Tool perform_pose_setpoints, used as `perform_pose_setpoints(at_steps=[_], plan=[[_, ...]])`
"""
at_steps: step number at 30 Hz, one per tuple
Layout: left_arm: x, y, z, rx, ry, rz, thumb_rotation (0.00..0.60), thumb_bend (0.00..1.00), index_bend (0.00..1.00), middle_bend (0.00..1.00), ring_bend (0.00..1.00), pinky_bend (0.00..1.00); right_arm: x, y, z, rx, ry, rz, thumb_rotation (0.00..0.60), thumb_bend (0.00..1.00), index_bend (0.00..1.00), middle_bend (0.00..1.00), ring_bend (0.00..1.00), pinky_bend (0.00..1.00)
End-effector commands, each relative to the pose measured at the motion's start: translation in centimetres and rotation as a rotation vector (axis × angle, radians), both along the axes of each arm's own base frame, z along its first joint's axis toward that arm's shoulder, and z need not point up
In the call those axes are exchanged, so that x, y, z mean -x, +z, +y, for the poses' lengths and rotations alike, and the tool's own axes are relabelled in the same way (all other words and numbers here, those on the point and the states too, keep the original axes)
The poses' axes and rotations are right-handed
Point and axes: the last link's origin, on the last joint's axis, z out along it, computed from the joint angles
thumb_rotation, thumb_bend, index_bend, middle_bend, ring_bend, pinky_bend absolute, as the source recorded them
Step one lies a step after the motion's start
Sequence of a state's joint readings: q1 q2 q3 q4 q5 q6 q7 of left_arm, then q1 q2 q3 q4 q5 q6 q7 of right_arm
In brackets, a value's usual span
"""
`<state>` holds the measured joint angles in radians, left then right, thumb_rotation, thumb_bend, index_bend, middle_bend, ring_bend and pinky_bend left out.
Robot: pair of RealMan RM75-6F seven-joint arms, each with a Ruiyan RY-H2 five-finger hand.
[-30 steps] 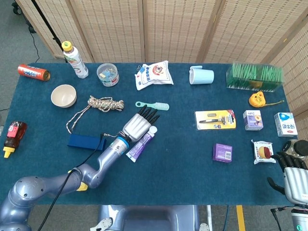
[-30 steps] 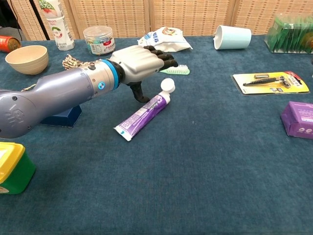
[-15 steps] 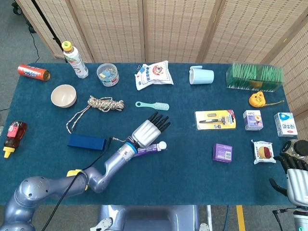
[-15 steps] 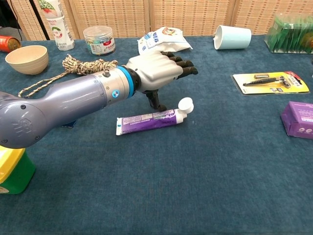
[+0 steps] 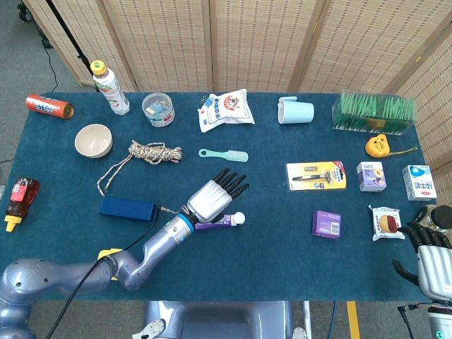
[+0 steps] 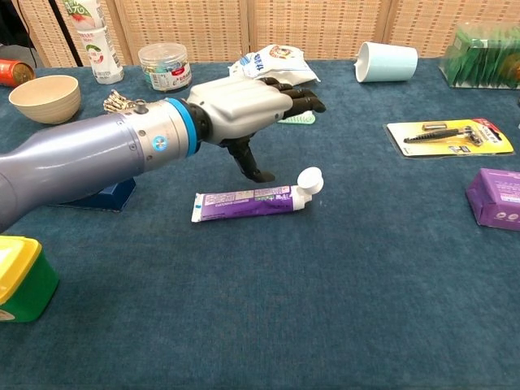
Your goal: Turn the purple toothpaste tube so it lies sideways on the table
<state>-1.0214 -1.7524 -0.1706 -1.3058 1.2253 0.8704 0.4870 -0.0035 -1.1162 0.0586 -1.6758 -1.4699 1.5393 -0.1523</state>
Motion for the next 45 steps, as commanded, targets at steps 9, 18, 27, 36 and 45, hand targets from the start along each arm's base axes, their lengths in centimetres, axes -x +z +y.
perform_pose_setpoints(at_steps=[9,18,27,36,45], plan=[[2.1,2.6,-0.4,0.168,0.237,-0.060,0.505,0.23,0.00,0.00,0.00,0.03,-0.3,-0.3,-0.2,-0.011,0.014,-0.007,0.600,0.22,0.28,0.23,0.25,0.25],[2.6,1.7,-1.2,0.213,0.248,0.034,0.497,0.23,0.00,0.00,0.00,0.03,-0.3,-0.2,0.0,-0.008,0.009,-0.008,0.600,0.22,0.28,0.23,0.25,0.25],[3.5,0.3,-1.6,0.132,0.189,0.140,0.495,0.23,0.00,0.00,0.00,0.02,-0.3,-0.3,0.0,-0.009,0.009,-0.013,0.600,0.22,0.28,0.23,0.25,0.25],[4.1,0.0,-0.4,0.085,0.218,0.149,0.495,0.23,0.00,0.00,0.00,0.02,-0.2,-0.4,0.2,-0.009,0.003,-0.013,0.600,0.22,0.28,0.23,0.25,0.25],[2.9,0.3,0.1,0.098,0.199,0.049,0.494,0.23,0.00,0.00,0.00,0.02,-0.1,-0.4,0.3,-0.005,-0.003,-0.012,0.600,0.22,0.28,0.23,0.25,0.25]])
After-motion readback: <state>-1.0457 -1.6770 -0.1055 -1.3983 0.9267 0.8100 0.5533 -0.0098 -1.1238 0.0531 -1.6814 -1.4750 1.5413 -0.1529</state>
